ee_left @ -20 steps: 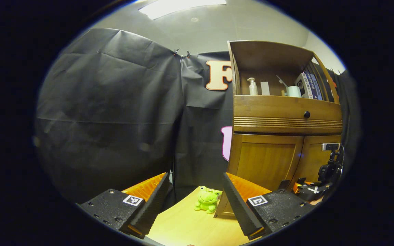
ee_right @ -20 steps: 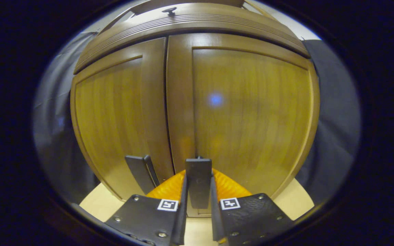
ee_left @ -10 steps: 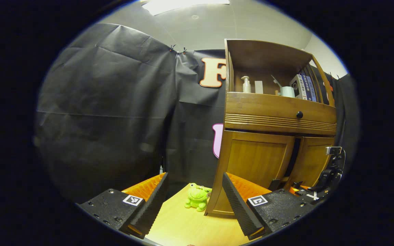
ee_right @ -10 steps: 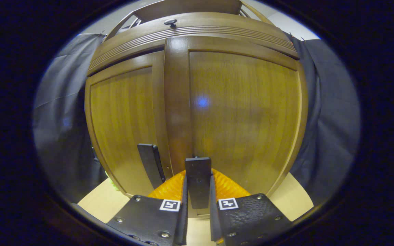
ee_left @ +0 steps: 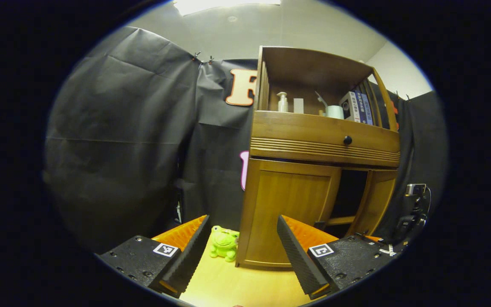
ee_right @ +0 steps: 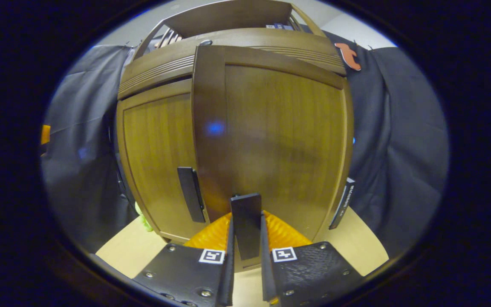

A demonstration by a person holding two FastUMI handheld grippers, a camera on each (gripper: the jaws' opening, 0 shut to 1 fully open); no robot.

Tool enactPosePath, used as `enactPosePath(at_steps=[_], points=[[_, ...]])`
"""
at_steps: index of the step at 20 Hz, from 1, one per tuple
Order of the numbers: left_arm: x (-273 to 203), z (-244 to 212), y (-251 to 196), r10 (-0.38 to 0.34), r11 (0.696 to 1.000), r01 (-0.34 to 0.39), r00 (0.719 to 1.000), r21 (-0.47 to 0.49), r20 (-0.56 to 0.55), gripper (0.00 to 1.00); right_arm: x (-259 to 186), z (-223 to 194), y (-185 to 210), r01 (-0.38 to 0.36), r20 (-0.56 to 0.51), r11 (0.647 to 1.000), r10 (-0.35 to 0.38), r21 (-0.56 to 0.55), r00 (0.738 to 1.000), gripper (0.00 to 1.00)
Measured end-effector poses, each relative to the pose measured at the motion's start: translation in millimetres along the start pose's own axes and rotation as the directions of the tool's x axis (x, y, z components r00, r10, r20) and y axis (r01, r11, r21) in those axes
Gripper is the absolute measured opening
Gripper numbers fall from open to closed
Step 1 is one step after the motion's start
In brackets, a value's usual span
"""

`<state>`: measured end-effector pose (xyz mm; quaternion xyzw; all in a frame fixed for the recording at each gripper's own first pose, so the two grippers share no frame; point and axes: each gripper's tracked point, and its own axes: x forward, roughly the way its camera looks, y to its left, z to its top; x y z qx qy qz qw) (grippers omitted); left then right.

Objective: Open the right door of the double-door shoe cabinet with the right hand, and open the left door with the left hand.

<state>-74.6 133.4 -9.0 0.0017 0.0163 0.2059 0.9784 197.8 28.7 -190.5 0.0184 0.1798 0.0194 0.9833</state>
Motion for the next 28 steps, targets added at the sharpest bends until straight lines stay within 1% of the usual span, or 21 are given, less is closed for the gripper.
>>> enactPosePath(at_steps=[4,7,8,9,12,17,18,21,22,23,24,25,26,27,28], points=[[0,-5,-20,-0.058,0.998,0.058,0.998,0.011,-0.011,0.92,-2,1,-2,0.021,0.002,1.0,-0.021,0.0,1.0,0.26],[-1,-10,-34,-0.101,0.995,0.101,0.995,-0.001,-0.024,0.92,-5,4,-6,0.048,0.003,0.999,-0.048,0.004,0.999,0.26],[-2,-13,-38,-0.115,0.993,0.115,0.993,-0.004,-0.03,0.96,-8,5,-9,0.062,0.003,0.998,-0.062,0.004,0.998,0.26],[-2,-15,-42,-0.128,0.992,0.128,0.991,-0.006,-0.037,0.92,-16,7,-14,0.076,0.003,0.997,-0.076,0.005,0.997,0.26],[-2,-21,-54,-0.169,0.986,0.168,0.984,-0.015,-0.053,0.92,-38,1,-37,0.121,0.001,0.993,-0.121,0.003,0.993,0.26],[-1,-29,-70,-0.225,0.974,0.223,0.972,-0.024,-0.075,0.92,-54,-3,-62,0.187,-0.002,0.982,-0.187,0.021,0.982,0.26],[-1,-31,-71,-0.231,0.973,0.23,0.97,-0.024,-0.077,0.96,-57,-3,-66,0.2,-0.002,0.979,-0.2,0.028,0.98,0.26],[1,-30,-78,-0.255,0.967,0.254,0.964,-0.022,-0.076,0.96,-66,-5,-83,0.249,-0.001,0.968,-0.249,0.038,0.968,0.25],[2,-31,-80,-0.262,0.965,0.261,0.962,-0.022,-0.075,0.92,-70,-5,-90,0.268,-0.001,0.962,-0.268,0.041,0.963,0.25],[2,-31,-82,-0.269,0.963,0.268,0.96,-0.023,-0.075,0.96,-74,-6,-96,0.289,-0.003,0.956,-0.289,0.046,0.957,0.25],[3,-32,-84,-0.276,0.961,0.274,0.958,-0.026,-0.075,0.92,-78,-6,-103,0.307,-0.004,0.95,-0.307,0.054,0.952,0.25],[4,-32,-87,-0.284,0.959,0.282,0.956,-0.03,-0.077,0.92,-81,-6,-111,0.319,-0.005,0.946,-0.319,0.063,0.948,0.25],[4,-33,-90,-0.292,0.956,0.29,0.953,-0.033,-0.079,0.96,-85,-6,-116,0.33,-0.004,0.942,-0.33,0.07,0.944,0.25],[4,-34,-92,-0.3,0.954,0.298,0.951,-0.036,-0.081,0.96,-91,-6,-124,0.357,-0.002,0.932,-0.357,0.064,0.934,0.25],[4,-35,-94,-0.306,0.952,0.304,0.948,-0.037,-0.084,0.92,-102,-2,-132,0.379,0.005,0.924,-0.38,0.055,0.925,0.25]])
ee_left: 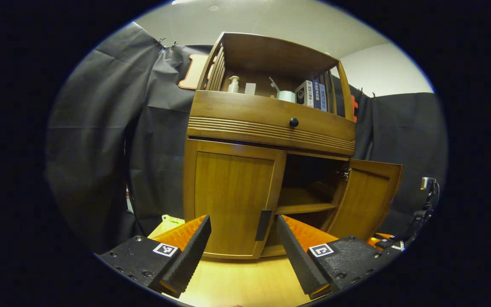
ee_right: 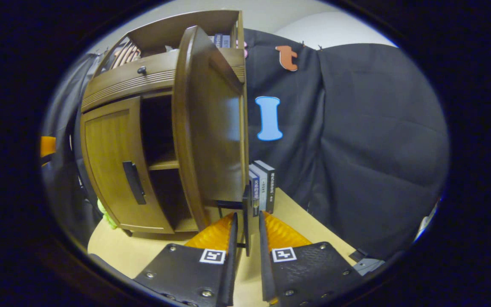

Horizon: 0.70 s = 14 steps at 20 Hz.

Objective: Open the right door of the double-door shoe cabinet with the right hand, and open the left door with the left hand.

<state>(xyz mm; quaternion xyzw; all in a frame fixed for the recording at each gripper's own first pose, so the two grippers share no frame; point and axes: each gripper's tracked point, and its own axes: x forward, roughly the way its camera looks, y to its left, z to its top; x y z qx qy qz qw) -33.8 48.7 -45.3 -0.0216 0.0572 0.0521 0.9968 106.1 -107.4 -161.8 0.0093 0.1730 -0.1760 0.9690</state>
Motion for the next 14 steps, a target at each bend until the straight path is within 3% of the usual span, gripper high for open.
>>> enactPosePath(at_steps=[2,3,4,12,14], points=[[2,-2,-4,-0.011,1.0,0.011,1.0,0.0,-0.004,0.96,6,-1,-16,0.026,0.011,1.0,-0.026,0.007,1.0,0.23],[3,-3,-6,-0.017,1.0,0.017,1.0,0.0,-0.008,0.92,5,-1,-24,0.038,0.013,0.999,-0.038,0.01,0.999,0.29],[4,-5,-8,-0.023,1.0,0.023,1.0,-0.002,-0.012,0.96,5,0,-32,0.052,0.014,0.999,-0.052,0.01,0.999,0.23],[8,-15,-22,-0.062,0.998,0.061,0.997,-0.016,-0.036,0.96,-1,1,-90,0.188,0.028,0.982,-0.188,0.014,0.982,0.23],[11,-19,-25,-0.066,0.998,0.066,0.997,-0.012,-0.043,0.96,-3,2,-93,0.176,0.024,0.984,-0.177,0.041,0.984,0.23]])
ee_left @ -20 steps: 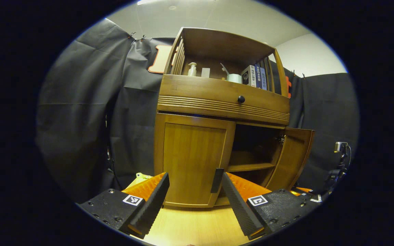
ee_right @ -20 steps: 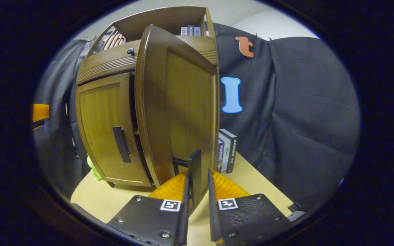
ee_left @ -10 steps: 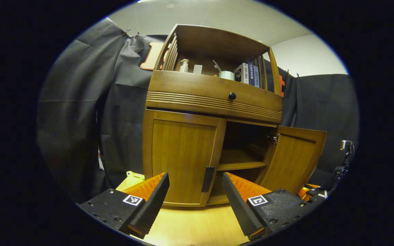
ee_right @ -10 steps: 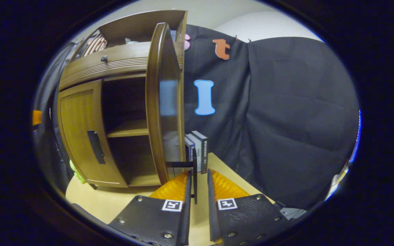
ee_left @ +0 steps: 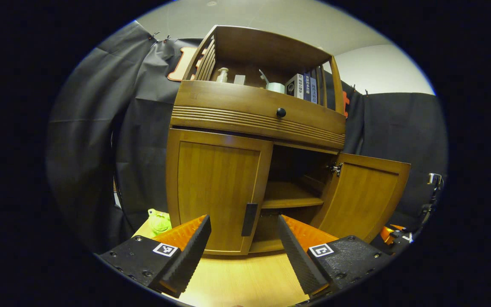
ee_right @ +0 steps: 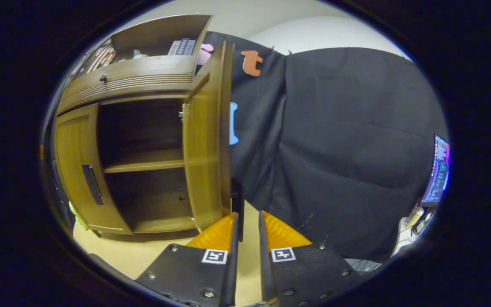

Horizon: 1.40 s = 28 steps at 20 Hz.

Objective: Open the right door of the double-door shoe cabinet with the right hand, and open the left door with the left hand.

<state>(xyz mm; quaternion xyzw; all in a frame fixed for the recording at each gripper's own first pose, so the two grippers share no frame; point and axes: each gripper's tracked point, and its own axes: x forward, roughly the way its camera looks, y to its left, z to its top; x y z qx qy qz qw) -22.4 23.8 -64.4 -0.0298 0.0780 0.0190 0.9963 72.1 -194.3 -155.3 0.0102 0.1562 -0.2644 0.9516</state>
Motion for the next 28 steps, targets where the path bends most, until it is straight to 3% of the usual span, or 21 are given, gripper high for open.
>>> enactPosePath(at_steps=[7,20,21,22,23,26,27,28], points=[[29,-2,-7,0.007,0.999,-0.008,1.0,0.043,0.028,0.96,-19,19,9,-0.036,0.038,0.999,0.036,-0.002,0.999,0.24],[130,-35,-3,0.018,0.999,-0.017,1.0,0.033,-0.024,0.92,-56,130,47,-0.121,0.258,0.991,0.132,-0.056,0.957,0.28],[137,-38,-1,0.021,0.999,-0.02,0.999,0.041,-0.029,0.96,-59,134,52,-0.131,0.265,0.989,0.143,-0.063,0.953,0.24],[144,-42,0,0.023,0.999,-0.021,0.999,0.048,-0.035,0.92,-64,136,56,-0.139,0.272,0.988,0.152,-0.068,0.95,0.32],[151,-45,1,0.023,0.998,-0.021,0.999,0.055,-0.04,0.96,-67,140,59,-0.14,0.279,0.988,0.155,-0.071,0.948,0.37],[172,-58,0,0.021,0.998,-0.017,0.997,0.066,-0.069,0.97,-75,142,66,-0.148,0.287,0.986,0.163,-0.075,0.944,0.41],[176,-62,-2,0.019,0.998,-0.014,0.997,0.067,-0.077,0.97,-75,142,65,-0.139,0.285,0.987,0.157,-0.079,0.946,0.52],[181,-66,-3,0.019,0.998,-0.013,0.996,0.067,-0.083,0.96,-73,141,63,-0.127,0.282,0.988,0.146,-0.087,0.948,0.5]])
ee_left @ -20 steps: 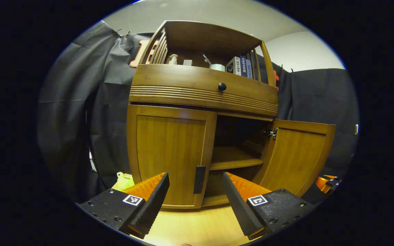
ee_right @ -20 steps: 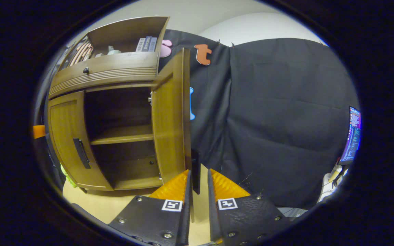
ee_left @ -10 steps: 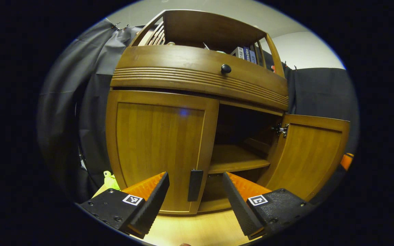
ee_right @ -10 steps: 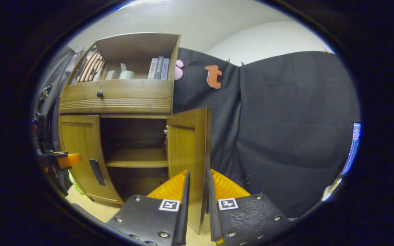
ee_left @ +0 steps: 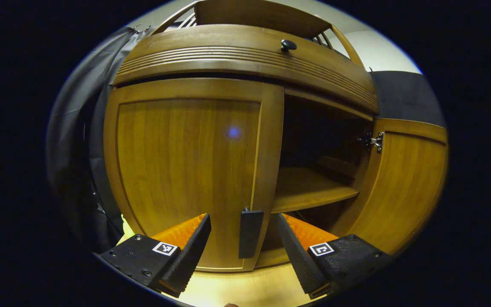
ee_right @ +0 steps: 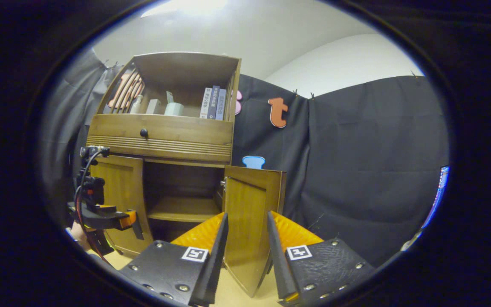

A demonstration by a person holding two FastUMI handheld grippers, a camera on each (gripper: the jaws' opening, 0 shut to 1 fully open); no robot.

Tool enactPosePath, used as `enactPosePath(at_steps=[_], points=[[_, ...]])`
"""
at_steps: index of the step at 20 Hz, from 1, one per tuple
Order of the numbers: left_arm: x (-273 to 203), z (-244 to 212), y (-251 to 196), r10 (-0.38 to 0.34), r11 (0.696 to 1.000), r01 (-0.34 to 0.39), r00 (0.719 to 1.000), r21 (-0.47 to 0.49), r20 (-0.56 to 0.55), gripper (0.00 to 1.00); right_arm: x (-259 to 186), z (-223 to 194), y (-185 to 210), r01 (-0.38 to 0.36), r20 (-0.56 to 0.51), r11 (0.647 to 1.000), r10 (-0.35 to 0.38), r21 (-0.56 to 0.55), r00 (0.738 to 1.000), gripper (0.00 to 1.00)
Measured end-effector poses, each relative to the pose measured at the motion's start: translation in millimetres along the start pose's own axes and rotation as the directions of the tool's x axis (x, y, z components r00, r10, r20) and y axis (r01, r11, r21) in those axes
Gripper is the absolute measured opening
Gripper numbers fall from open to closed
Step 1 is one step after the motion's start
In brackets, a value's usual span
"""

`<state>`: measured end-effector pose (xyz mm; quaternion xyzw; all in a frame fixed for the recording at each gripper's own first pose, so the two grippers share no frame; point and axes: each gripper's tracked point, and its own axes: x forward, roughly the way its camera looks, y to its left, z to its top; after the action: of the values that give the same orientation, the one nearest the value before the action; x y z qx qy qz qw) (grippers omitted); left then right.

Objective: Open the right door of the double-door shoe cabinet with the right hand, and open the left door with the left hand.

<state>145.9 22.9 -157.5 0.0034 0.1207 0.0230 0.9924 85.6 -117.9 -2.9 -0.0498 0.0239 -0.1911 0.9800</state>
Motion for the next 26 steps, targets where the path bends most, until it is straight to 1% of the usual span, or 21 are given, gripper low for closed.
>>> enactPosePath(at_steps=[2,3,4,5,7,8,9,10,11,12,13,14,16,17,18,19,20,21,22,23,26], points=[[2,-4,-1,-0.007,1.0,0.007,1.0,-0.003,-0.01,0.96,-1,-4,1,0.017,-0.011,1.0,-0.017,-0.02,1.0,0.51],[3,-5,1,-0.007,1.0,0.007,1.0,-0.007,-0.008,0.96,-3,-6,1,0.019,-0.017,1.0,-0.019,-0.023,1.0,0.57],[6,-5,3,-0.006,1.0,0.006,1.0,-0.011,-0.003,0.93,-3,-7,-1,0.024,-0.019,0.999,-0.025,-0.022,1.0,0.61],[7,-6,7,0.001,1.0,-0.002,1.0,-0.013,-0.002,0.93,-6,-6,-4,0.03,-0.018,0.999,-0.03,-0.02,0.999,0.65],[13,-10,7,0.008,1.0,-0.008,1.0,-0.009,-0.006,0.8,-15,-7,-10,0.037,-0.016,0.999,-0.038,-0.015,0.999,0.62],[14,-11,8,0.01,1.0,-0.01,1.0,-0.007,-0.003,0.8,-14,-8,-10,0.04,-0.019,0.999,-0.04,-0.013,0.999,0.62],[14,-12,12,0.016,1.0,-0.016,1.0,-0.005,-0.006,0.74,-14,-10,-11,0.043,-0.024,0.999,-0.043,-0.011,0.999,0.65],[15,-13,11,0.017,1.0,-0.017,1.0,-0.006,-0.009,0.71,-14,-13,-12,0.044,-0.028,0.999,-0.045,-0.01,0.999,0.62],[14,-14,12,0.017,1.0,-0.017,1.0,-0.01,-0.018,0.68,-15,-15,-12,0.044,-0.033,0.999,-0.044,-0.01,0.998,0.62],[14,-15,17,0.017,1.0,-0.018,1.0,-0.017,-0.026,0.55,-15,-18,-12,0.044,-0.038,0.999,-0.044,-0.009,0.998,0.62],[14,-15,19,0.025,0.999,-0.026,0.999,-0.023,-0.036,0.55,-16,-18,-13,0.044,-0.038,0.999,-0.044,-0.009,0.998,0.62],[13,-13,20,0.027,0.999,-0.029,0.999,-0.031,-0.041,0.47,-16,-19,-14,0.045,-0.039,0.999,-0.045,-0.008,0.998,0.62],[9,-5,22,0.03,0.999,-0.032,0.998,-0.04,-0.057,0.43,-18,-22,-15,0.042,-0.044,0.999,-0.042,-0.003,0.998,0.62],[8,0,23,0.033,0.999,-0.034,0.998,-0.031,-0.051,0.39,-19,-22,-15,0.038,-0.047,0.999,-0.038,0.002,0.998,0.62],[7,-3,21,0.035,0.999,-0.036,0.998,-0.02,-0.061,0.37,-19,-24,-15,0.034,-0.05,0.999,-0.034,0.006,0.998,0.62],[4,-2,21,0.036,0.999,-0.036,0.997,-0.013,-0.064,0.39,-21,-25,-15,0.03,-0.052,1.0,-0.029,0.009,0.998,0.62],[2,0,19,0.034,0.999,-0.035,0.997,-0.012,-0.065,0.36,-20,-27,-14,0.025,-0.056,1.0,-0.024,0.01,0.998,0.62],[1,-3,20,0.031,0.999,-0.032,0.998,-0.016,-0.063,0.36,-21,-29,-14,0.019,-0.062,1.0,-0.019,0.012,0.998,0.65],[1,-3,20,0.027,0.999,-0.028,0.998,-0.018,-0.059,0.35,-20,-31,-13,0.014,-0.068,1.0,-0.013,0.015,0.998,0.63],[-3,-3,19,0.022,1.0,-0.023,0.998,-0.018,-0.055,0.34,-20,-33,-13,0.007,-0.074,1.0,-0.006,0.018,0.997,0.67],[-20,-7,21,0.01,1.0,-0.011,0.999,-0.016,-0.044,0.33,-19,-41,-4,-0.035,-0.093,0.999,0.038,0.035,0.995,0.67]])
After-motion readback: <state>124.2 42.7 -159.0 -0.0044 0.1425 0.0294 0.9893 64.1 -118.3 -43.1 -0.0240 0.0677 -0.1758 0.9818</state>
